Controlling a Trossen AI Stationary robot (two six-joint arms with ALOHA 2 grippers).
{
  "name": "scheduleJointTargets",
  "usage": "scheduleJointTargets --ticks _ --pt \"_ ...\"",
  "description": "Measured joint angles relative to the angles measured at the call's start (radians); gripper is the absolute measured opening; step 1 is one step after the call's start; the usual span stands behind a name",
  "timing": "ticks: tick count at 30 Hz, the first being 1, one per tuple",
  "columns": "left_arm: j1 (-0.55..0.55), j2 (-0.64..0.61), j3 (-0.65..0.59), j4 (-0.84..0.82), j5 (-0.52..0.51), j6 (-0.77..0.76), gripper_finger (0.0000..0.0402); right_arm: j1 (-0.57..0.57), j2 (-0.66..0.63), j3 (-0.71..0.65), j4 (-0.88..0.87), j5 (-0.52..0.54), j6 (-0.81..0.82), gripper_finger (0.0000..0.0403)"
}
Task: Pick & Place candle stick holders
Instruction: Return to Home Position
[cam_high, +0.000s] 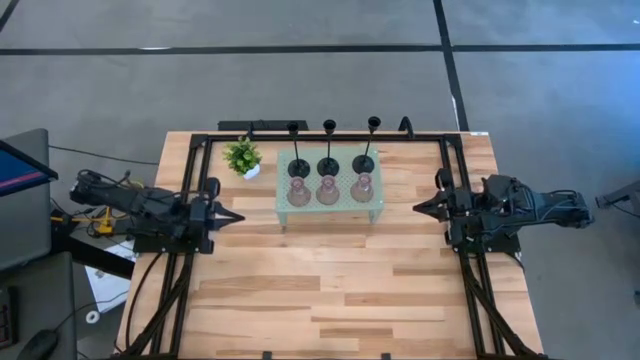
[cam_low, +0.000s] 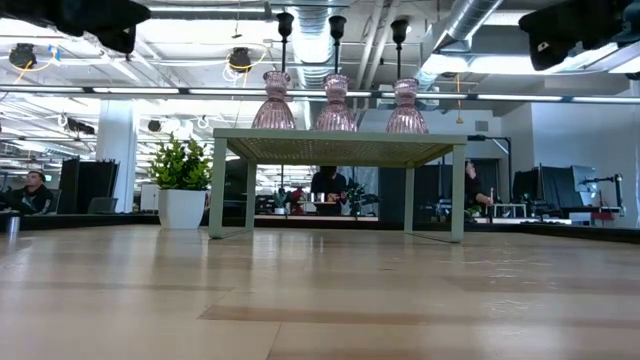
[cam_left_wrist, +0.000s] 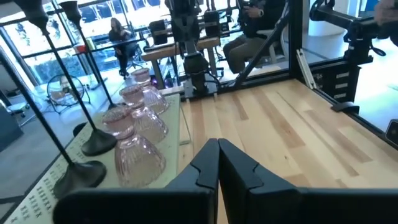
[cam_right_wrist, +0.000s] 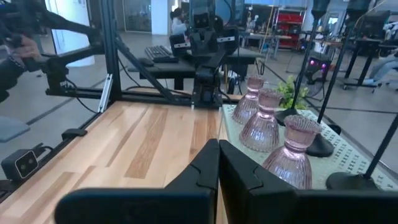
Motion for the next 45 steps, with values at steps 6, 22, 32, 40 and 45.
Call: scheduleJointTargets --ticks 6,22,32,40,45 --pt "0.0 -0.089 0.0 -0.056 0.011 0.021 0.0006 0.0 -0.069 -0.001 -0.001 0.0 -0.003 0.0" --pt "0.0 -0.141 -0.052 -0.061 0.104 0.042 0.0005 0.0 -0.157 -0.041 0.079 0.006 -0.014 0.0" --pt "0.0 -0.14 -0.19 0.053 0.12 -0.005 0.0004 0.001 -0.191 -0.341 0.265 -0.078 0.102 0.0" --pt "0.0 -0.141 -0.235 0.073 0.144 -0.036 0.0006 0.001 -0.192 -0.377 0.306 -0.1 0.075 0.0" --pt "0.0 -0.14 -0.278 0.097 0.147 -0.036 0.0006 0.001 -0.188 -0.377 0.29 -0.099 0.067 0.0"
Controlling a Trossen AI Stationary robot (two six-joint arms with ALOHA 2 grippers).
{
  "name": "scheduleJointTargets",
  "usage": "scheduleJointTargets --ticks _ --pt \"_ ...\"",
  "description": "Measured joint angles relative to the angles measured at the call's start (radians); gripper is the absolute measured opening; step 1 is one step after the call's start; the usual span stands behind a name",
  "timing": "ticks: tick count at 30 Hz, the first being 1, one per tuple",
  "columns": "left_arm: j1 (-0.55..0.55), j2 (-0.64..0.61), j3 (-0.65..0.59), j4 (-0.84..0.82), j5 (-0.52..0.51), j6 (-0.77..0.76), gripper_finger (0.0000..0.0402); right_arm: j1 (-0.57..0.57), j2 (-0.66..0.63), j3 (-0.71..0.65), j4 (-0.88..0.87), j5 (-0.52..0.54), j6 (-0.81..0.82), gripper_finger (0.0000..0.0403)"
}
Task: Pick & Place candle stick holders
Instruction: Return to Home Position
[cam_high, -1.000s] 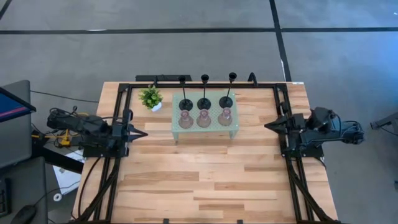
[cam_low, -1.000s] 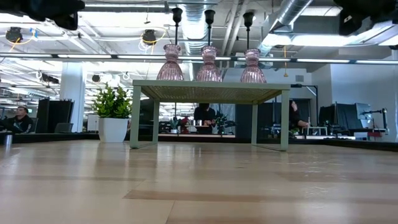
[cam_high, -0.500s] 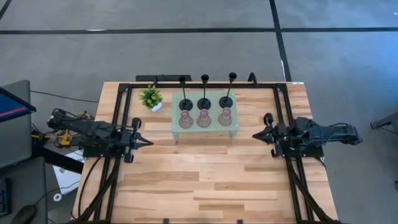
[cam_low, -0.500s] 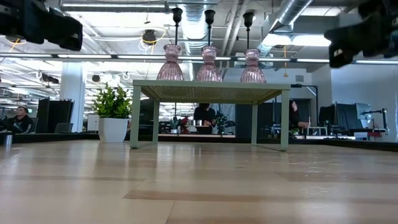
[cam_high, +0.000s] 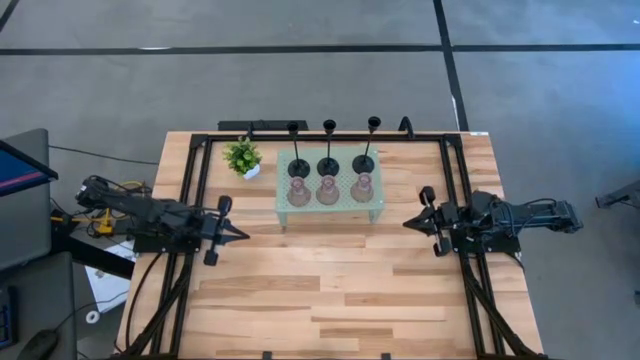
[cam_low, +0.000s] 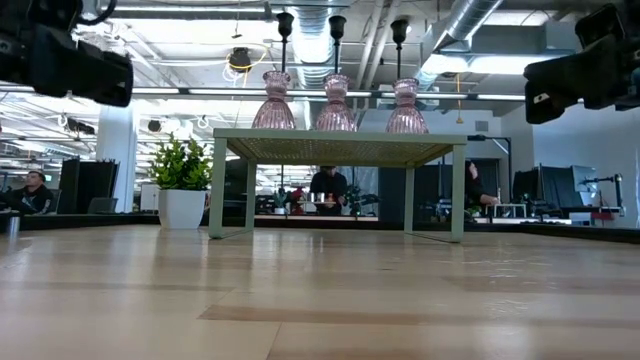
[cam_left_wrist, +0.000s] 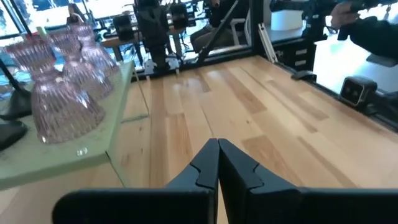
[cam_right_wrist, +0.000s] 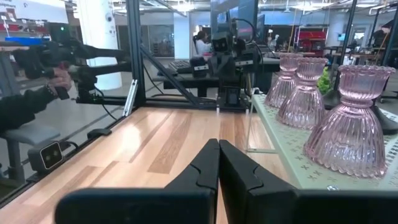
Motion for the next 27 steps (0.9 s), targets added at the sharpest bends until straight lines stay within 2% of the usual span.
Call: scheduleJointTargets --ticks 7,11,18,27 --pt "0.0 0.001 -0.051 0.028 0.003 -0.031 0.0006 0.0 -0.001 0.0 0.0 0.0 0.0 0.0" --pt "0.0 0.003 -0.052 0.031 0.047 -0.039 0.0007 0.0 -0.001 0.0 -0.001 0.0 0.0 0.0" --pt "0.0 0.003 -0.052 0.037 0.051 -0.172 0.001 0.0 -0.001 -0.001 -0.002 0.009 0.027 0.0" --pt "0.0 0.007 -0.052 0.042 0.052 -0.176 0.0008 0.0 -0.001 -0.001 -0.002 0.011 0.034 0.0"
